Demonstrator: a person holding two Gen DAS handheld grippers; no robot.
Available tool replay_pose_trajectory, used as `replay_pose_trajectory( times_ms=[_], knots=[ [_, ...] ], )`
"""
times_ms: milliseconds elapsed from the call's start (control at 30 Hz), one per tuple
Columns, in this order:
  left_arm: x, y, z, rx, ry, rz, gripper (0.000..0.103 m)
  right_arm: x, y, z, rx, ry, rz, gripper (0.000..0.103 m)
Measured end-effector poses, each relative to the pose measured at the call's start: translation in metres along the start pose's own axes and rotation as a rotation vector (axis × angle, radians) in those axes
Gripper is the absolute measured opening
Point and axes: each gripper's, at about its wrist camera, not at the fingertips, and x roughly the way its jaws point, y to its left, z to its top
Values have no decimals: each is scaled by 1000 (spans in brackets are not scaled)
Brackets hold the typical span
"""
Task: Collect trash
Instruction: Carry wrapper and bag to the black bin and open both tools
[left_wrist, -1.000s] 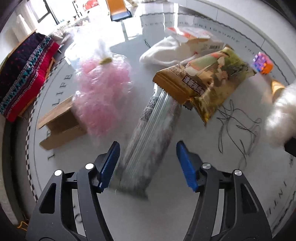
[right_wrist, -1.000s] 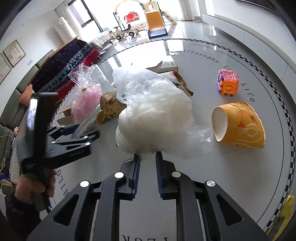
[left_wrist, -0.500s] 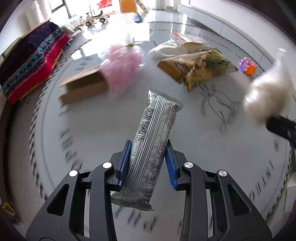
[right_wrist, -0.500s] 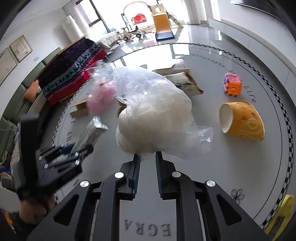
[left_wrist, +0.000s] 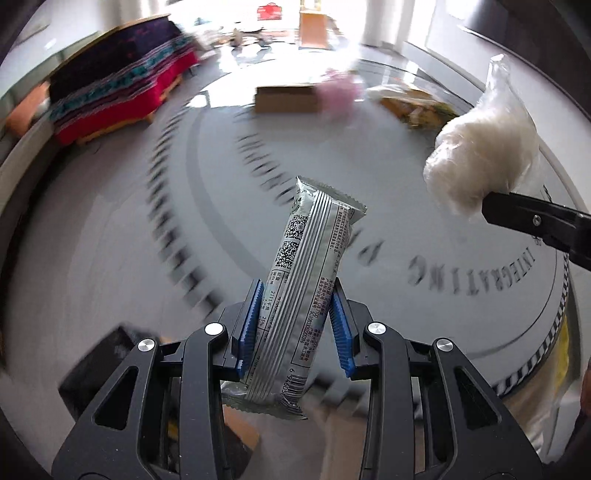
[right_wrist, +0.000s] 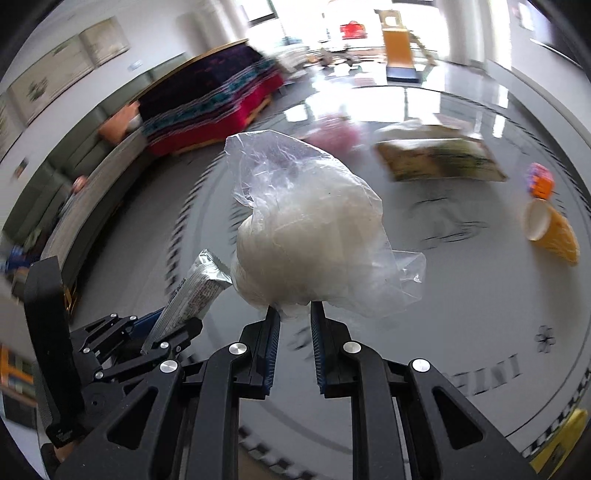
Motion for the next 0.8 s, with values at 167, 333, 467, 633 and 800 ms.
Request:
replay_pose_trajectory(
  times_ms=[167, 333, 467, 633, 800],
  knots=[
    [-23, 62, -53, -147, -1, 71, 35, 11, 65, -25, -137, 67, 102, 18],
    [-39, 125, -120, -300, 37, 186, 35, 31, 140, -57, -307, 155, 187, 18],
    [-53, 166, -173, -417, 64, 257, 35, 45, 189, -78, -422, 205, 228, 18],
    [-66, 204, -225, -539, 90, 325, 39, 68, 260, -96, -545, 266, 308, 19],
    [-85, 226, -256, -626, 86, 449, 97, 92, 318, -108, -620, 329, 348, 57]
  ],
)
